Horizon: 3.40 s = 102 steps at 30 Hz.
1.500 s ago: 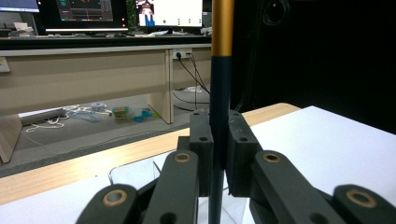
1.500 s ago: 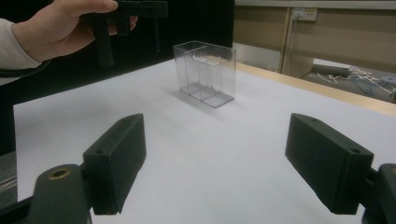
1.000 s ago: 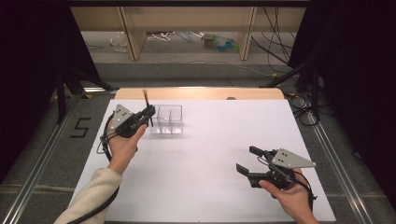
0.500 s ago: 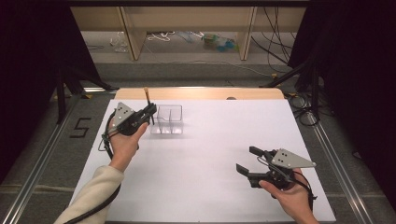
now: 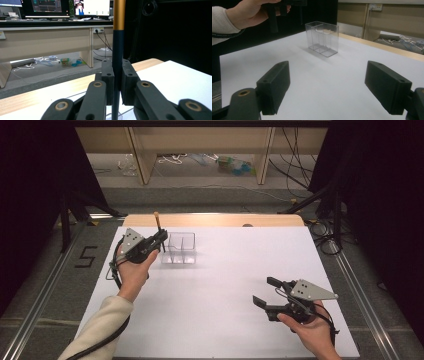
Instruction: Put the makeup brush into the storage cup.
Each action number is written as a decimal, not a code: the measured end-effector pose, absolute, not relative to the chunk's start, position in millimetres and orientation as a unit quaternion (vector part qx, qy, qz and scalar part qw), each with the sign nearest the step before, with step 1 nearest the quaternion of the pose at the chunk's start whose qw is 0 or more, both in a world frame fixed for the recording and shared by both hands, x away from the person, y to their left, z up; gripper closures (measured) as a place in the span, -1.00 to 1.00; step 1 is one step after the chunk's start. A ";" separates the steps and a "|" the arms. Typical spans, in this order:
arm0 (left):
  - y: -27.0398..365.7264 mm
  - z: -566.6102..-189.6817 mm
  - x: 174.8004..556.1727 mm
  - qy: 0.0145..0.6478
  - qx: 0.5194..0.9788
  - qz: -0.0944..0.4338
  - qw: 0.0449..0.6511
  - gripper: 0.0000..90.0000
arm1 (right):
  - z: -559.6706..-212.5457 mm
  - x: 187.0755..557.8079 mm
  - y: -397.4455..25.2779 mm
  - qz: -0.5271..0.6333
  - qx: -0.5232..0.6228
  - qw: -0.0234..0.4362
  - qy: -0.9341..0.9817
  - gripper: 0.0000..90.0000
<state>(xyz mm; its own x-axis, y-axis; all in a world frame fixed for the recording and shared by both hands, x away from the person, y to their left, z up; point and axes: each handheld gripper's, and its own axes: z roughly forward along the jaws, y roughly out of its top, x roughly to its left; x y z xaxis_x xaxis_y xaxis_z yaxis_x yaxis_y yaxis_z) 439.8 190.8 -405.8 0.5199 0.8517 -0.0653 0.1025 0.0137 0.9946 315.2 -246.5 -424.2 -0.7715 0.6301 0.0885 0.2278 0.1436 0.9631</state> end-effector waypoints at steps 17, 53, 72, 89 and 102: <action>190.7 -402.2 445.7 0.380 0.626 0.312 0.605 0.85 | -424.0 314.8 -247.2 0.579 0.293 0.176 0.740 -0.53; 190.1 -399.1 459.4 0.371 0.627 0.327 0.602 0.85 | -424.9 316.9 -248.2 0.580 0.283 0.188 0.741 -0.52; 187.9 -398.6 465.1 0.370 0.627 0.331 0.601 0.85 | -425.7 316.0 -247.3 0.582 0.291 0.169 0.740 -0.52; 189.7 -397.4 470.4 0.366 0.628 0.338 0.598 0.85 | -425.9 317.3 -248.1 0.583 0.284 0.181 0.739 -0.52; 191.6 -397.2 473.6 0.367 0.625 0.339 0.600 0.85 | -425.8 316.0 -248.0 0.578 0.290 0.171 0.743 -0.52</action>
<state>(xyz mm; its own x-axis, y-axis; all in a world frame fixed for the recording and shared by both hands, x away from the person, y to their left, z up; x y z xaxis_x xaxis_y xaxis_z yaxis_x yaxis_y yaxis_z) 473.6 191.6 -397.2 0.4996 0.8661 -0.0163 0.0520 -0.0111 0.9986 316.0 -248.0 -425.8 -0.7729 0.6293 0.0814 0.2332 0.1624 0.9588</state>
